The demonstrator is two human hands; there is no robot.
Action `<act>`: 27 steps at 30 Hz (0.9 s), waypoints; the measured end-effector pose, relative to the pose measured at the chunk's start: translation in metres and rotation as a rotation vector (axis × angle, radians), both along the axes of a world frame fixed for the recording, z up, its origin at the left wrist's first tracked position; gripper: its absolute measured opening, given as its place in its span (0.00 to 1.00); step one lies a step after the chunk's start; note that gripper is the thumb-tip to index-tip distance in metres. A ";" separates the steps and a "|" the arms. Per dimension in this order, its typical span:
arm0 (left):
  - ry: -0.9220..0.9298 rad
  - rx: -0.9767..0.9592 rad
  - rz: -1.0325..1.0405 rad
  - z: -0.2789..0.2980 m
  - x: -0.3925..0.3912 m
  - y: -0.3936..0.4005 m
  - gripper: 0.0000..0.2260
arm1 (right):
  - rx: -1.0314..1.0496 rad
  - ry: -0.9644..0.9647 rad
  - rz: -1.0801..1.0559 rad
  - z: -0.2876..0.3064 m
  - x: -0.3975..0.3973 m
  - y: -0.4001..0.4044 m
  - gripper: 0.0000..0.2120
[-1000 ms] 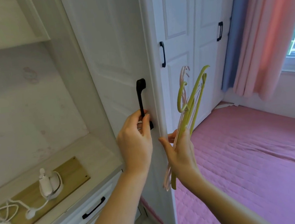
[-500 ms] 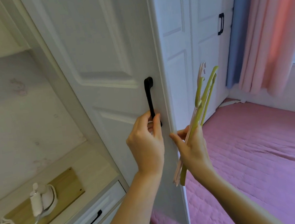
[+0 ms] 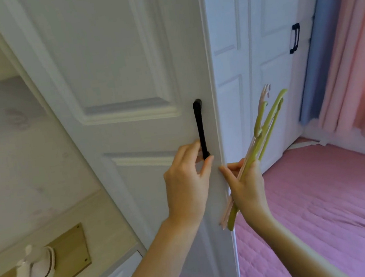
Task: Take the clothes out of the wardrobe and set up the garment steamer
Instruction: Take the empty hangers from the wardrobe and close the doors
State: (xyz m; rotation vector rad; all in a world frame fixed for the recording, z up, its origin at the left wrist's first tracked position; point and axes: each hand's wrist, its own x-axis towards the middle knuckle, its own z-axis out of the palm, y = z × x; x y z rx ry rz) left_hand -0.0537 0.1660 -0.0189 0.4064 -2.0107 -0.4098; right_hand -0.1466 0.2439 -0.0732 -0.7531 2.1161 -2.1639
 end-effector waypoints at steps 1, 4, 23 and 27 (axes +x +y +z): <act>-0.025 -0.012 -0.026 0.000 -0.004 -0.005 0.13 | -0.001 -0.005 0.005 -0.001 -0.009 -0.005 0.12; -0.095 -0.240 0.029 -0.001 -0.014 -0.029 0.14 | -0.020 -0.034 0.022 -0.002 -0.034 -0.021 0.12; -0.615 -0.754 0.452 -0.026 -0.084 -0.172 0.35 | -0.032 -0.015 0.068 -0.009 -0.097 -0.134 0.11; -0.649 -0.749 0.489 -0.025 -0.094 -0.186 0.37 | 0.057 -0.021 0.090 -0.013 -0.108 -0.155 0.24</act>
